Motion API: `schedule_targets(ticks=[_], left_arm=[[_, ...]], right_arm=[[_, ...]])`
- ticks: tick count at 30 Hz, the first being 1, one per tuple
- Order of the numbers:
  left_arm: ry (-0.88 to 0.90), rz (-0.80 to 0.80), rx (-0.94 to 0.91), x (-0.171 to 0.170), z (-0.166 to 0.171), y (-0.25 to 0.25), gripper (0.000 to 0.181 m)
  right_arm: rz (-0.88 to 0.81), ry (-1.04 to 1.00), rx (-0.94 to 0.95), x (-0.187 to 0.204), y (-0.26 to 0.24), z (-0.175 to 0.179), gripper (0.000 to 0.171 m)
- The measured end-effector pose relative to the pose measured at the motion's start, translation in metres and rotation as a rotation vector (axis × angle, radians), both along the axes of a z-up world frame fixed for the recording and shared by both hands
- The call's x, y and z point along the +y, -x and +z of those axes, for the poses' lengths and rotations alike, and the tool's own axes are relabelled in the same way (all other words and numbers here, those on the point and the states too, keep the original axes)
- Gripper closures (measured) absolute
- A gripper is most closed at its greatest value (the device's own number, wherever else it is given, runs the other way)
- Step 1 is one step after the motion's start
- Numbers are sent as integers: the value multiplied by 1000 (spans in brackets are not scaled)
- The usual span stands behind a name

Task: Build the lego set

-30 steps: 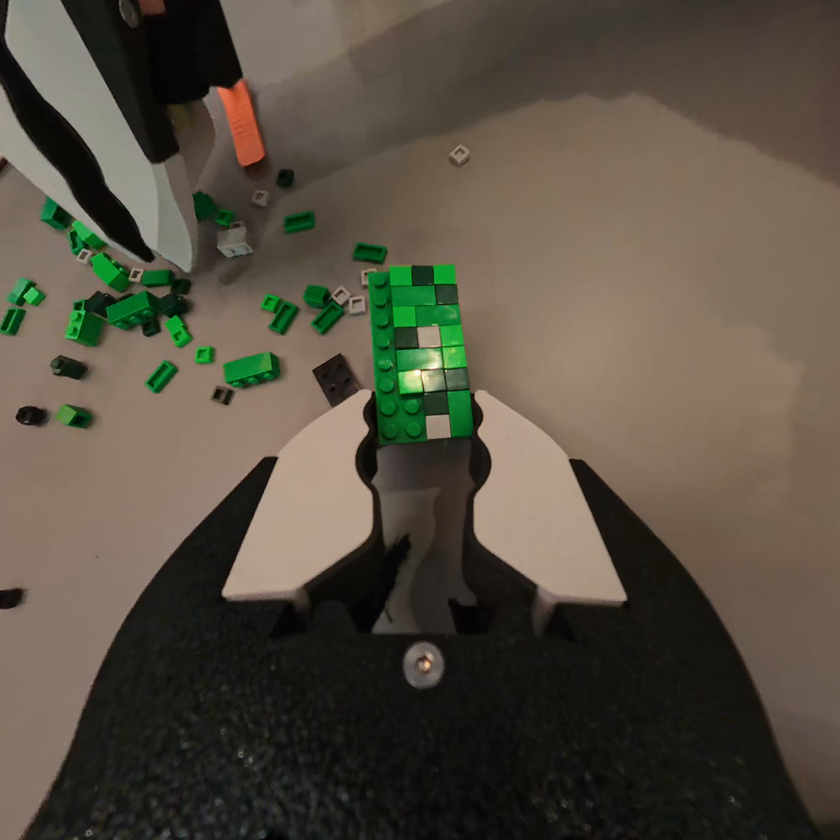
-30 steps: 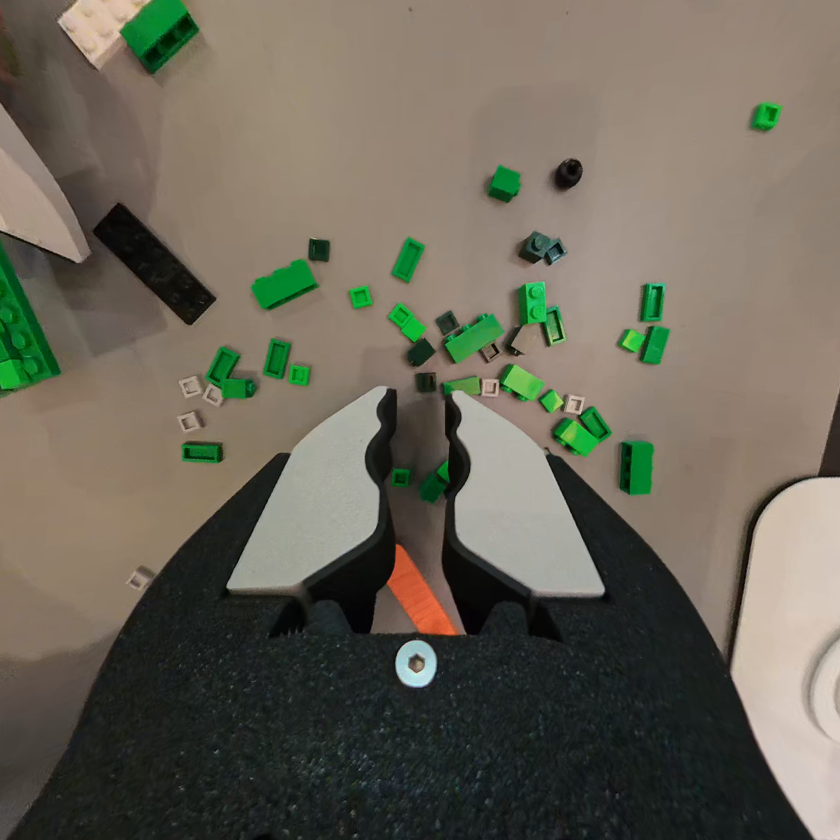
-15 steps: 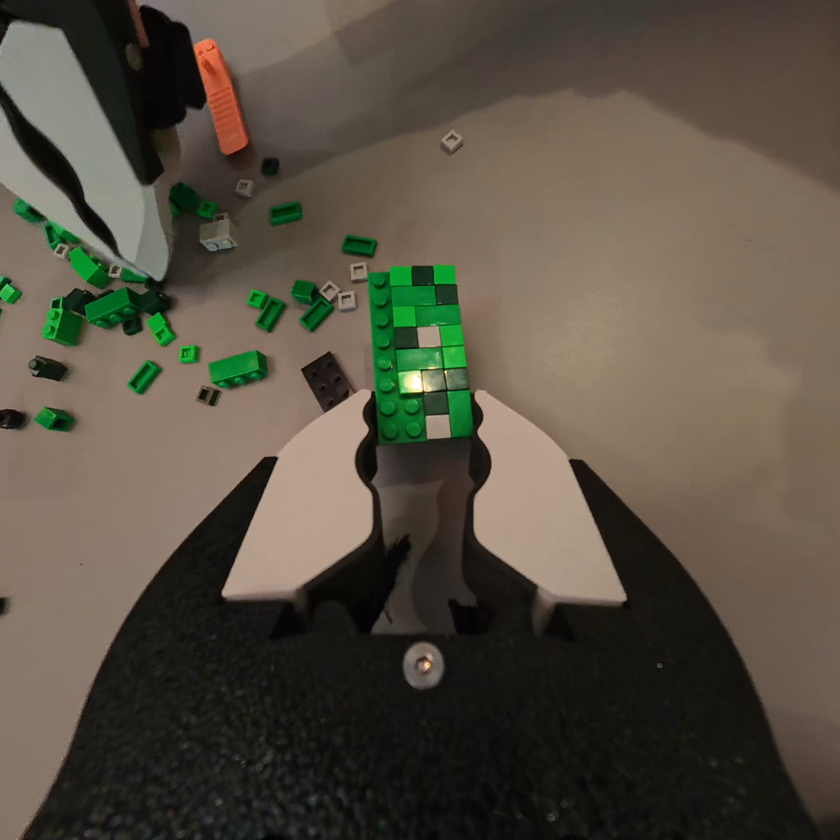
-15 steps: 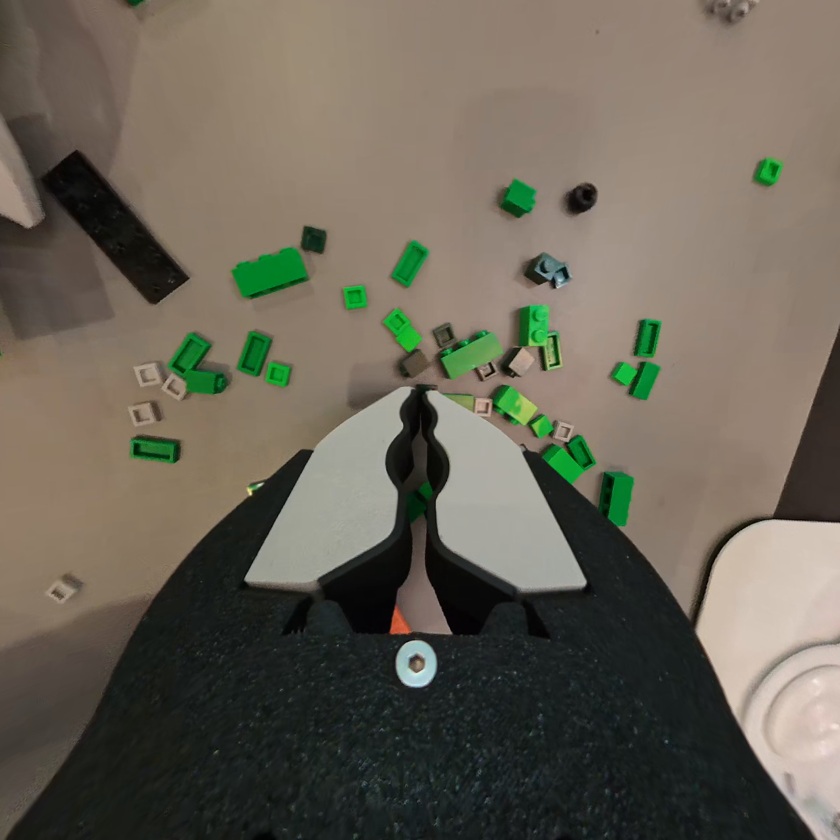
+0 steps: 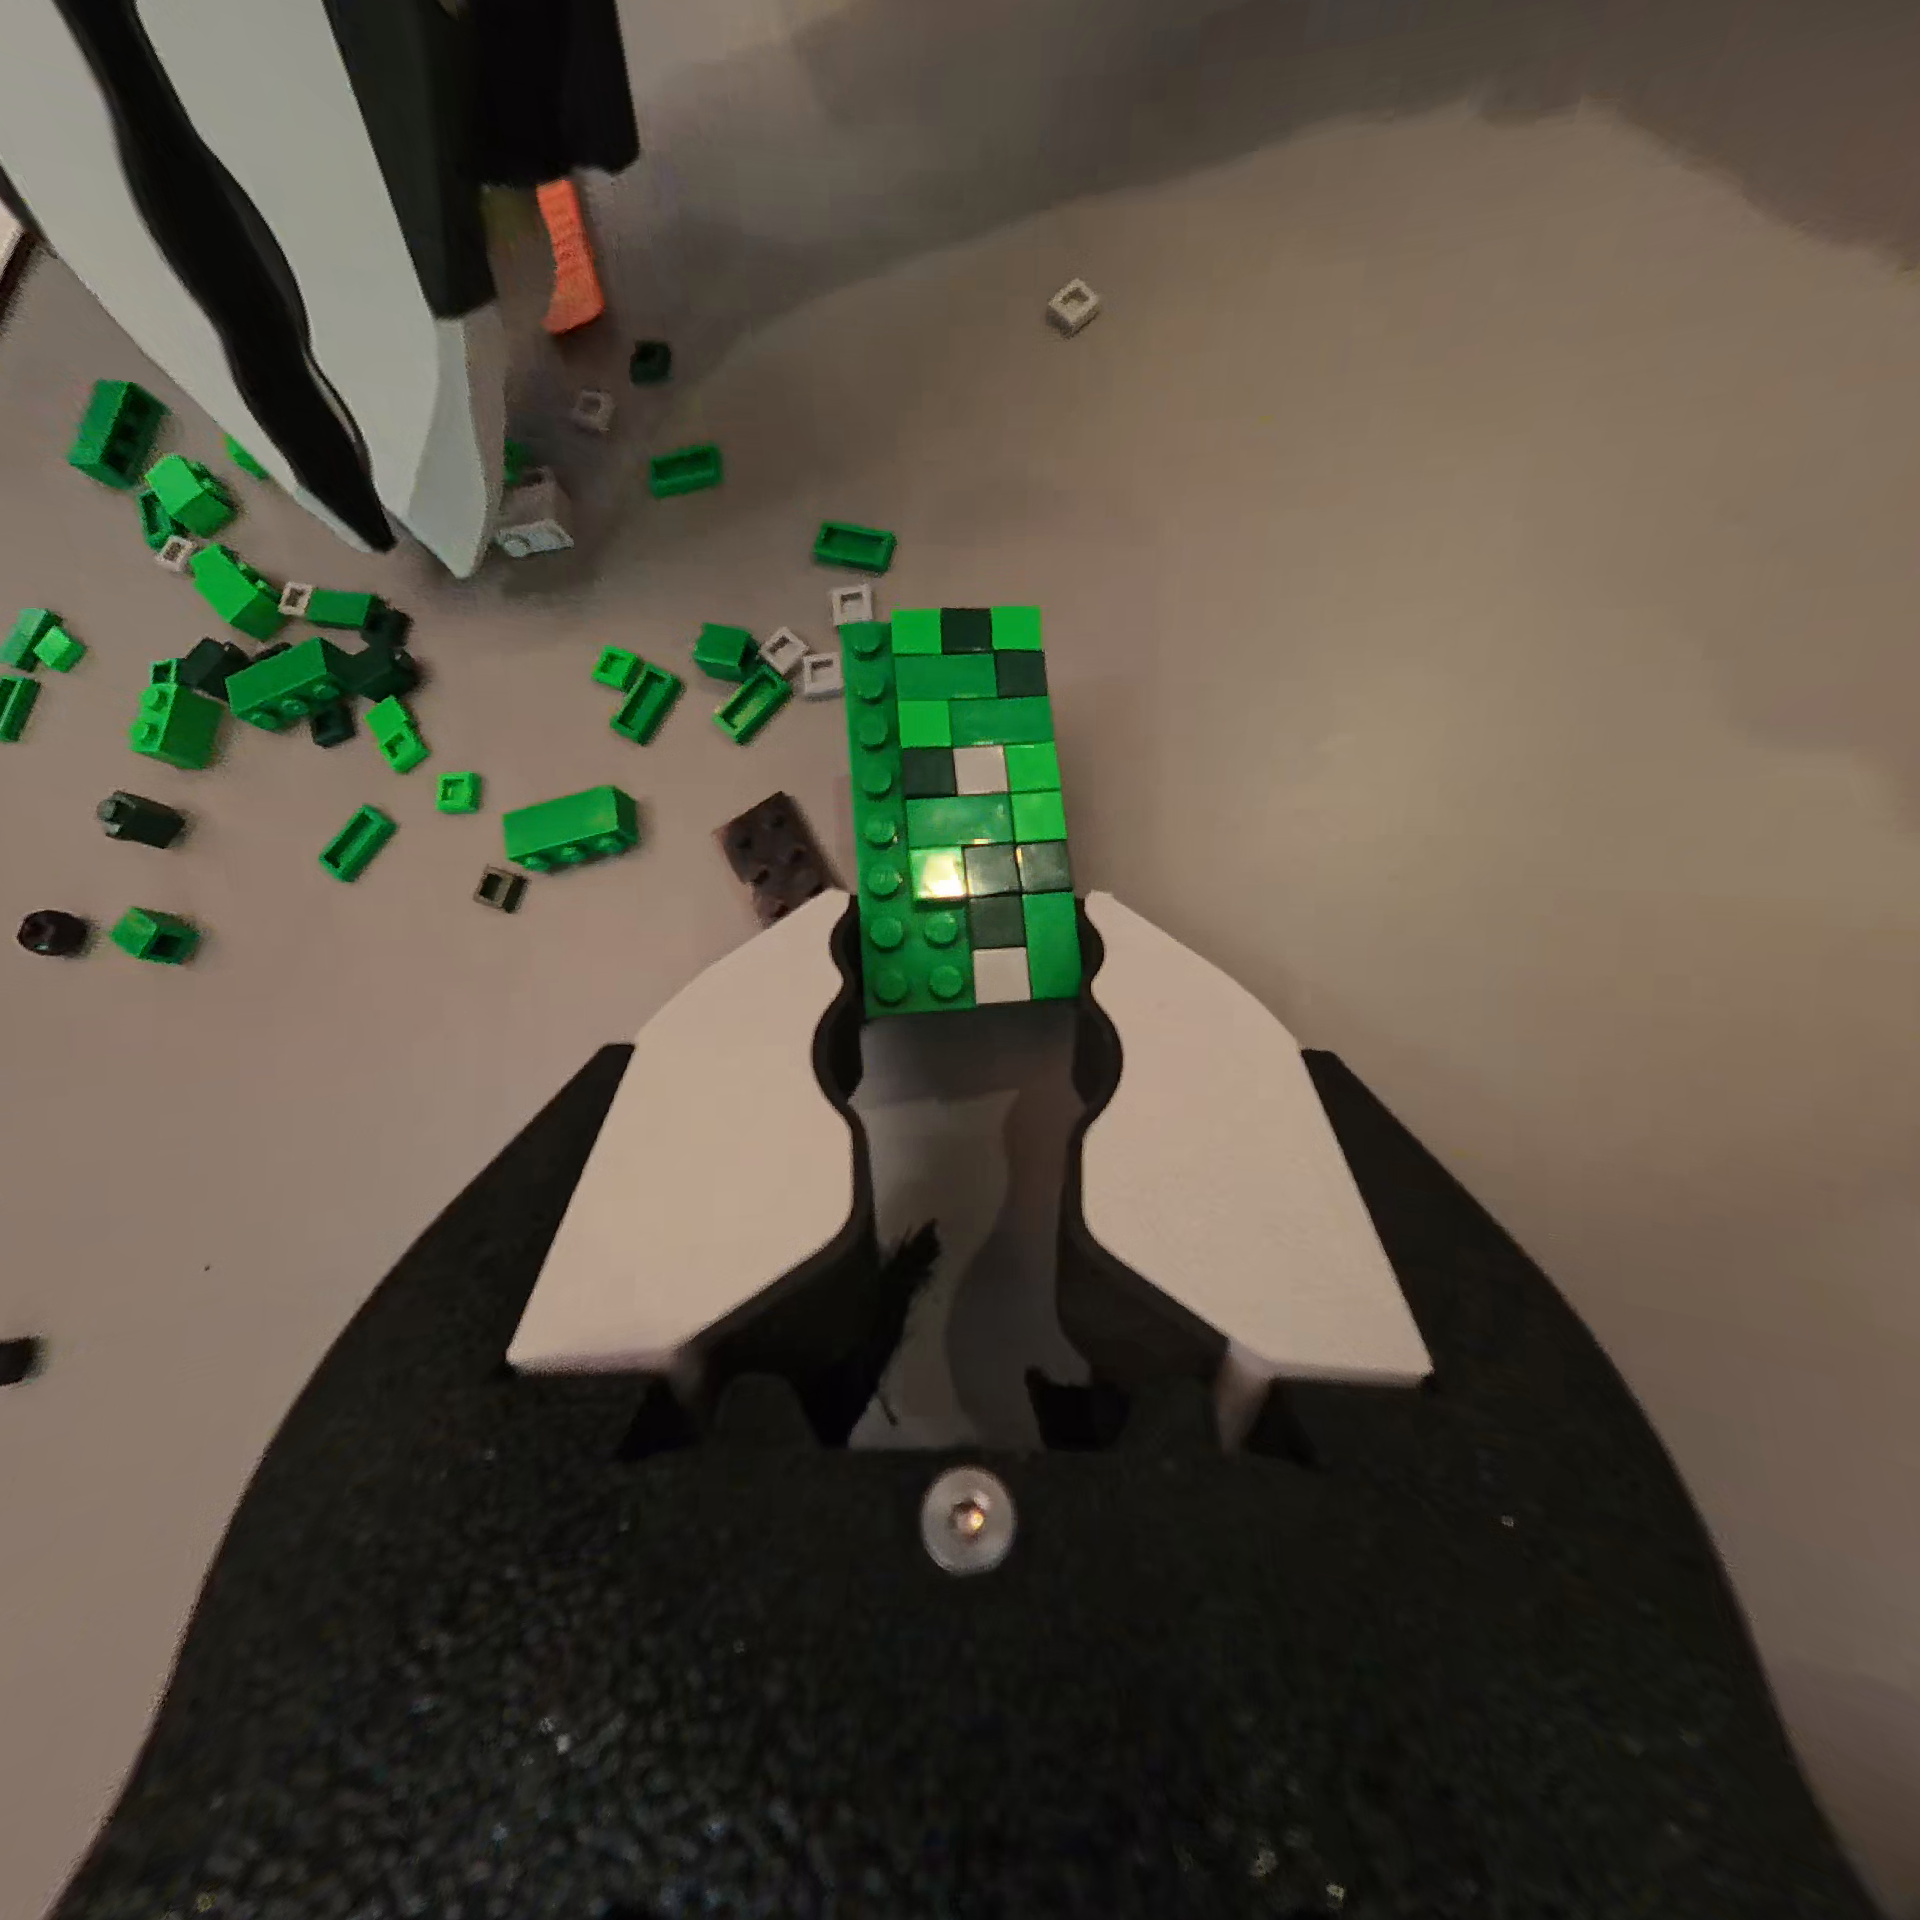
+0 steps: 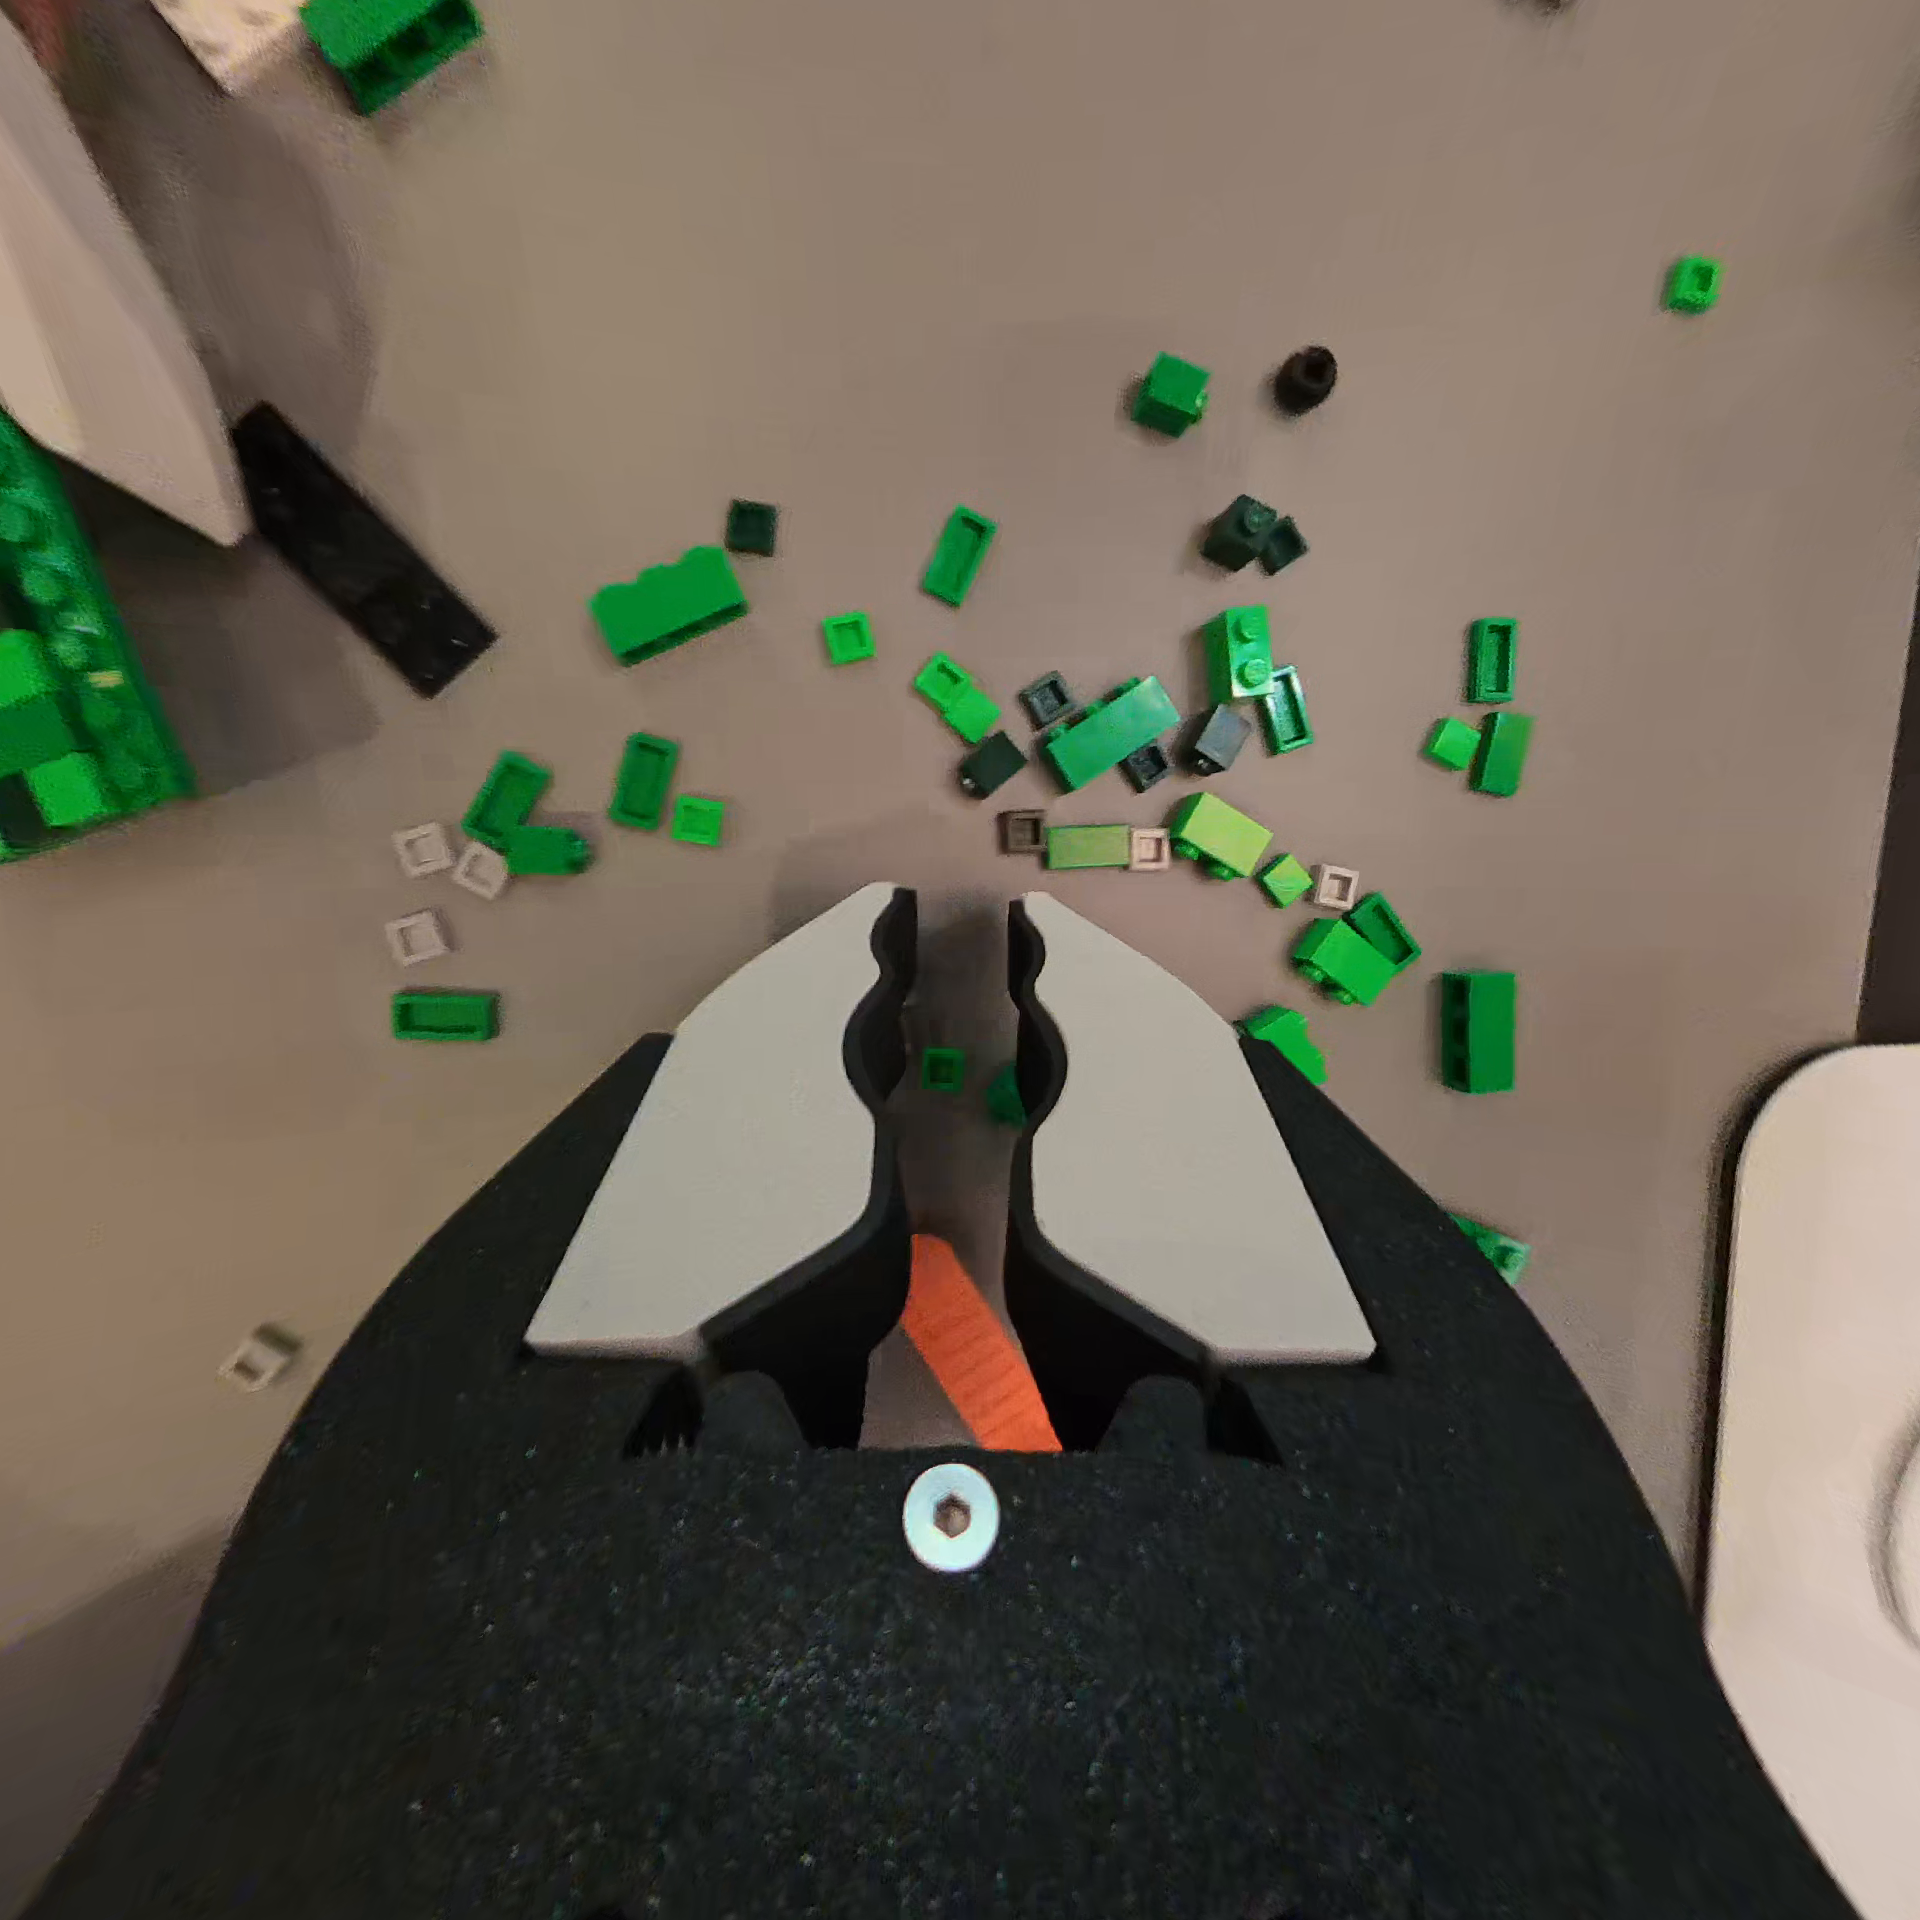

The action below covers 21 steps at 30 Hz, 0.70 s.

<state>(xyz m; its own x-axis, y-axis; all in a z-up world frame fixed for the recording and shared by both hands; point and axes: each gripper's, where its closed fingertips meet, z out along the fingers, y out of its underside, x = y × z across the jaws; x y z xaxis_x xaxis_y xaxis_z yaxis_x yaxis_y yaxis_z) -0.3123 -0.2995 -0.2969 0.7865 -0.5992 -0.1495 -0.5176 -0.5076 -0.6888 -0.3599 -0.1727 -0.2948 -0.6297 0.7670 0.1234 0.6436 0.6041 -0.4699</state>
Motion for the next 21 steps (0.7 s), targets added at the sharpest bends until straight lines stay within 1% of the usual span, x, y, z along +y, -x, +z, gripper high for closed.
schedule_targets(ticks=[3,8,13,14,16,21], left_arm=[[-2,4,-3,0,1,1,144],[-3,-9,4,0,2,-2,144],[-1,-19,14,-1,1,-5,144],[-1,-21,14,-1,1,-6,144],[0,-23,15,-2,1,-6,144],[-8,-7,21,-1,2,-3,144]], right_arm=[[-16,32,-24,2,5,-8,155],[-26,93,8,0,14,-8,155],[-22,110,19,1,20,-8,154],[-15,109,17,1,19,-8,154],[4,82,28,2,20,-9,163],[77,39,68,-4,16,-7,163]])
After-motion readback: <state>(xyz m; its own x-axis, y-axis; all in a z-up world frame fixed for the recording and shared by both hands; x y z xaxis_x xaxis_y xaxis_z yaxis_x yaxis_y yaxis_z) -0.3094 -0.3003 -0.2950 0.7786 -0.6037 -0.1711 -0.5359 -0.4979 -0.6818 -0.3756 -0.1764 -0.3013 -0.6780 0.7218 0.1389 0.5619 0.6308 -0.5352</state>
